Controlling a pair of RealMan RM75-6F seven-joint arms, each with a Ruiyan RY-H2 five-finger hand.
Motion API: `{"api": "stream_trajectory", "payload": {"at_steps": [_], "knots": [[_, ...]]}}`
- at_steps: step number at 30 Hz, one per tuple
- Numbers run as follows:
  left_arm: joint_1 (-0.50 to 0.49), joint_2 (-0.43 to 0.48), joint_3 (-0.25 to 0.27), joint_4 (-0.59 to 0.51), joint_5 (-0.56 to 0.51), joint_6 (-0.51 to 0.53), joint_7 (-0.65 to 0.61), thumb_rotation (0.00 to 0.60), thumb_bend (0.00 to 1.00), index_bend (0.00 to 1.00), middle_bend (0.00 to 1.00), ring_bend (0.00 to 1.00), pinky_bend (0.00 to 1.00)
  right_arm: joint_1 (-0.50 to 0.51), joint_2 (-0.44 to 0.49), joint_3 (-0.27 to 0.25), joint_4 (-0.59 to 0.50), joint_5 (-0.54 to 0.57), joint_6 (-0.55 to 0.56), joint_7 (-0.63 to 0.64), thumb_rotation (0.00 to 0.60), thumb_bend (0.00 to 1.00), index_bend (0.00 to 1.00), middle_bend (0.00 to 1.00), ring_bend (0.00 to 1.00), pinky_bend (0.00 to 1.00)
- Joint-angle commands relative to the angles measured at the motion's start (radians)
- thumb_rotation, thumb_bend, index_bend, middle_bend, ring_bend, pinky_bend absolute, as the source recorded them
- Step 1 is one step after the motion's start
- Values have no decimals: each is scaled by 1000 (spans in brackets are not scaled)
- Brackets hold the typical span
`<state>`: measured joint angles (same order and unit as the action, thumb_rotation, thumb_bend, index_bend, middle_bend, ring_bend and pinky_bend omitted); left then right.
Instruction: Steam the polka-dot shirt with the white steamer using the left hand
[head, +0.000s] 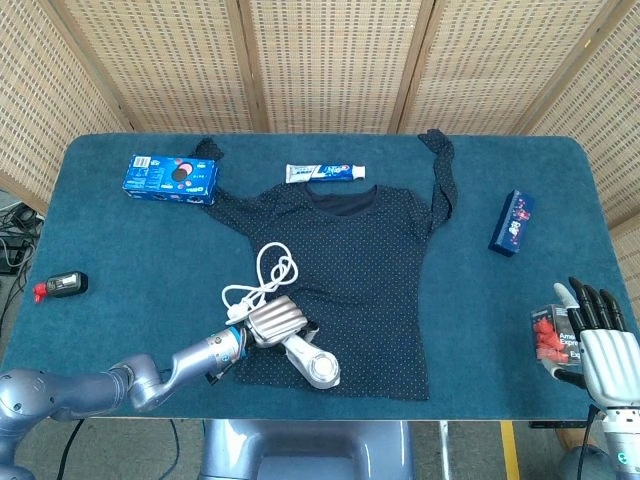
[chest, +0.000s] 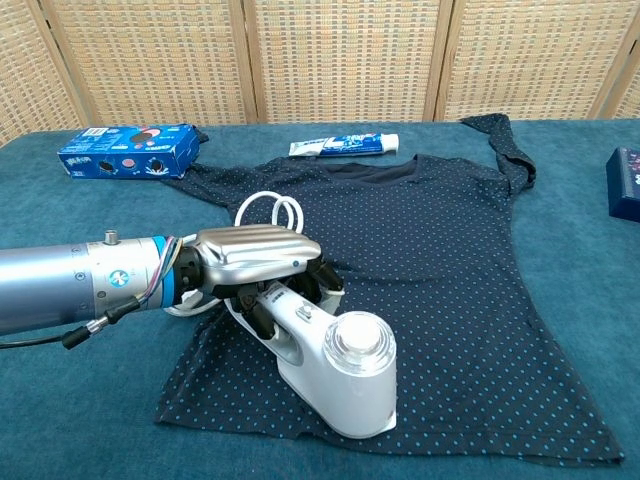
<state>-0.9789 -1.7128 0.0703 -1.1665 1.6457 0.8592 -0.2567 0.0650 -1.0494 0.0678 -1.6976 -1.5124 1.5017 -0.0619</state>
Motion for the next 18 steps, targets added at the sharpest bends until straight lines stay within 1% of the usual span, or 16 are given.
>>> {"api": "stream_trajectory", "payload": {"at_steps": [1,12,18], "knots": [[11,2,1,18,-11,0,3,600,706,1000,773,732,855,0,0,0,-1,-1,1,0,600,0,0,0,0,0],[51,42,14,60,-35,11,-1,600,706,1000,773,732,855,1,-2,-3,-2,-5,-2,-8,600,0,0,0,0,0],[63,67,11,66,-33,29,-4,600,706,1000,773,732,855,0,-3,-3,-4,-6,1,-11,600,0,0,0,0,0]]}}
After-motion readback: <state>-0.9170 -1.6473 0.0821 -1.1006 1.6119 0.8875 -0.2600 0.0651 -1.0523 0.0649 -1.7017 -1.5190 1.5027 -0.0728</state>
